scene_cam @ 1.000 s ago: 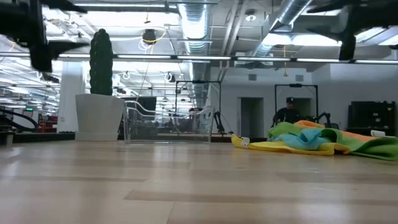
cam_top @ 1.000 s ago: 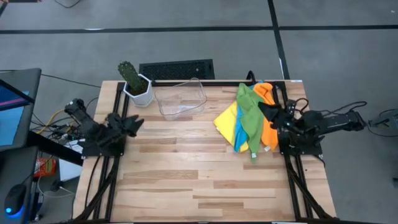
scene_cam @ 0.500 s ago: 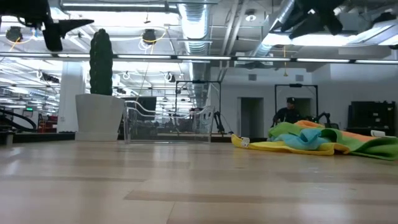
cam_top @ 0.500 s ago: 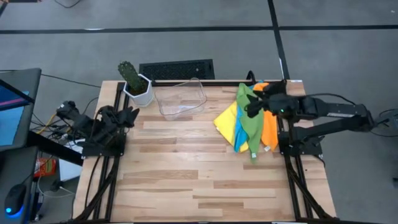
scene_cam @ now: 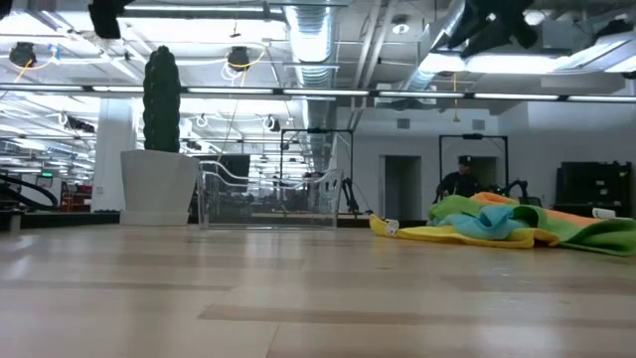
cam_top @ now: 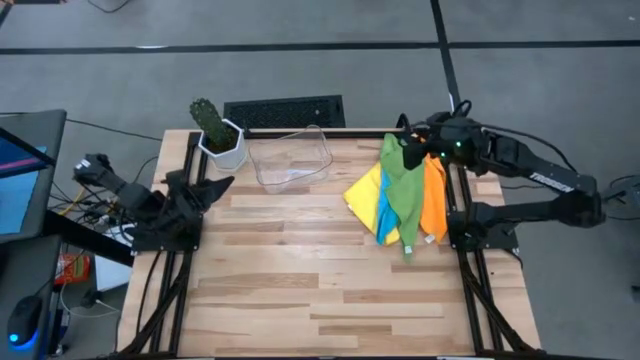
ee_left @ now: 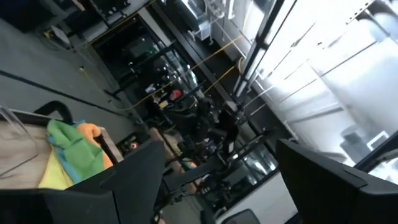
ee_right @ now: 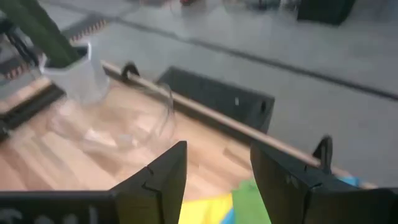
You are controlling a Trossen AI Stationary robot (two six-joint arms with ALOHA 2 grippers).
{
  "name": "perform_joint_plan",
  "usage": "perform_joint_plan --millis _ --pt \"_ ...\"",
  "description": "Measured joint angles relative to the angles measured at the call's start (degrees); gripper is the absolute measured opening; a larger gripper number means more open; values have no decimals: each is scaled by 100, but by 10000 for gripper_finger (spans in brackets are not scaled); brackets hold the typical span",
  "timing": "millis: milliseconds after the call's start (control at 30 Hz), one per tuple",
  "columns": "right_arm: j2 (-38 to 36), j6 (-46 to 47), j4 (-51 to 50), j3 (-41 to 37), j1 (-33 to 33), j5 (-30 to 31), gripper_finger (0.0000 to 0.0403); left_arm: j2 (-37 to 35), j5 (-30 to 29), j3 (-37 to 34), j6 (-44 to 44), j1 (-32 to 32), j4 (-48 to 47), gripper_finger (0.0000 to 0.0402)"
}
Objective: Fold microfiber towels
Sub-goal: Fold the green microfiber cloth
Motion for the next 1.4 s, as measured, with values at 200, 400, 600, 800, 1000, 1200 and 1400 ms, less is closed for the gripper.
perform_joint_plan --millis 200,400,600,800,1000,1200,1400 --pt "348 0 -543 0 -406 -694 202 616 162 379 -49 132 2 300" --pt "667 -68 -858 0 -465 -684 202 1209 768 871 -241 391 -366 300" --pt "1343 -815 -876 0 -507 -910 202 1634 1429 1328 -665 835 -902 300" --pt "2135 -1503 -890 0 -1016 -1352 202 1798 2309 1609 -984 1274 -1182 300" --pt "2674 -2633 -1079 0 -1638 -1444 202 1803 2448 1620 -999 1482 -1204 300" --pt "2876 -4128 -1096 0 -2090 -1743 202 1805 2475 1620 -1016 1563 -1300 300" --pt "2920 -5639 -1071 0 -2425 -1955 202 1803 2542 1620 -1016 1608 -1294 300"
